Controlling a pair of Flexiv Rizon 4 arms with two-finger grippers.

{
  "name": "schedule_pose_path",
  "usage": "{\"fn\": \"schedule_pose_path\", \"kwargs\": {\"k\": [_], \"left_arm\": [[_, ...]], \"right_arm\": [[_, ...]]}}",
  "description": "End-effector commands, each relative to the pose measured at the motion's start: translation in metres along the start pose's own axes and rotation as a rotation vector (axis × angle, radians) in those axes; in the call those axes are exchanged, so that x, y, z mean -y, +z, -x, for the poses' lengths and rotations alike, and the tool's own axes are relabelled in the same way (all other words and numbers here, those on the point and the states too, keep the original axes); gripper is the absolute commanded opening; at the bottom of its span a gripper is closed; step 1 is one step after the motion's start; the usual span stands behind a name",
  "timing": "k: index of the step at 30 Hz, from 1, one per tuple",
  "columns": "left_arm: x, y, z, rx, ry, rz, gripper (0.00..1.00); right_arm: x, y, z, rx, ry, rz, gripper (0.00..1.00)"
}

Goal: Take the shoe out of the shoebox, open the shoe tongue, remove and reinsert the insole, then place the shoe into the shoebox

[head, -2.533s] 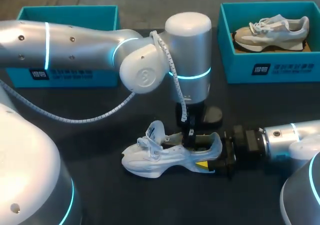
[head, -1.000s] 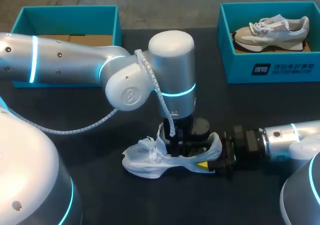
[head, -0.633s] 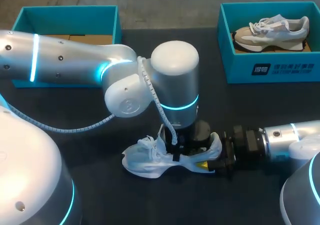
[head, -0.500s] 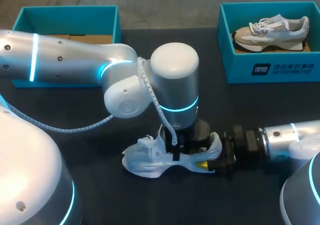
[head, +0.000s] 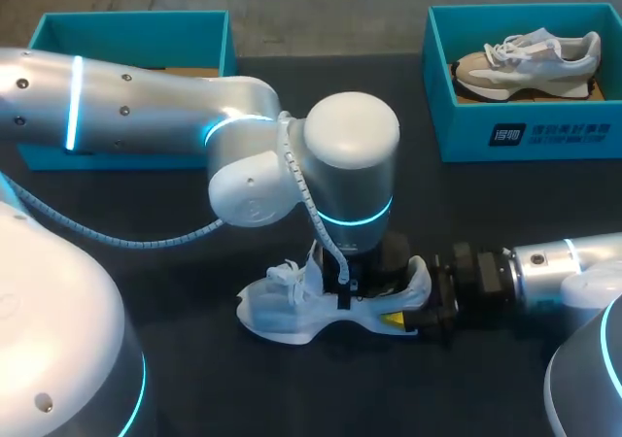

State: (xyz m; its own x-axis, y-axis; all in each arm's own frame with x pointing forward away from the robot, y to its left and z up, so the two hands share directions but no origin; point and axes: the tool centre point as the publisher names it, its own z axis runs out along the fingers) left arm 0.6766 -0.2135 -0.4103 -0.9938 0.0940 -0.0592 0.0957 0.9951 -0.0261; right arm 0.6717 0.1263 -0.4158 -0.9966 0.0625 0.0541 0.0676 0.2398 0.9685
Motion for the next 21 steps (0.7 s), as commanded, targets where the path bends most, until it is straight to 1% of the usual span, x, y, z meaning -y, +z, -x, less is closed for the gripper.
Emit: {"fn": "schedule_pose_path", "kwargs": {"k": [1,9,14,21], "left_arm": [[-0.006,-0.002,0.007,-0.021,0.001,-0.060,0.00],[-0.010,-0.031,0.002,-0.089,0.016,-0.214,0.00],[-0.013,-0.039,0.001,-0.114,0.025,-0.258,0.00],[-0.015,-0.044,-0.002,-0.158,0.057,-0.312,0.00]], "right_arm": [[0.002,0.000,0.000,0.002,-0.002,-0.003,0.00],[0.002,0.000,0.000,0.002,-0.002,-0.003,0.00],[0.002,0.000,0.000,0.002,-0.002,-0.003,0.00],[0.002,0.000,0.000,0.002,-0.002,-0.003,0.00]]}}
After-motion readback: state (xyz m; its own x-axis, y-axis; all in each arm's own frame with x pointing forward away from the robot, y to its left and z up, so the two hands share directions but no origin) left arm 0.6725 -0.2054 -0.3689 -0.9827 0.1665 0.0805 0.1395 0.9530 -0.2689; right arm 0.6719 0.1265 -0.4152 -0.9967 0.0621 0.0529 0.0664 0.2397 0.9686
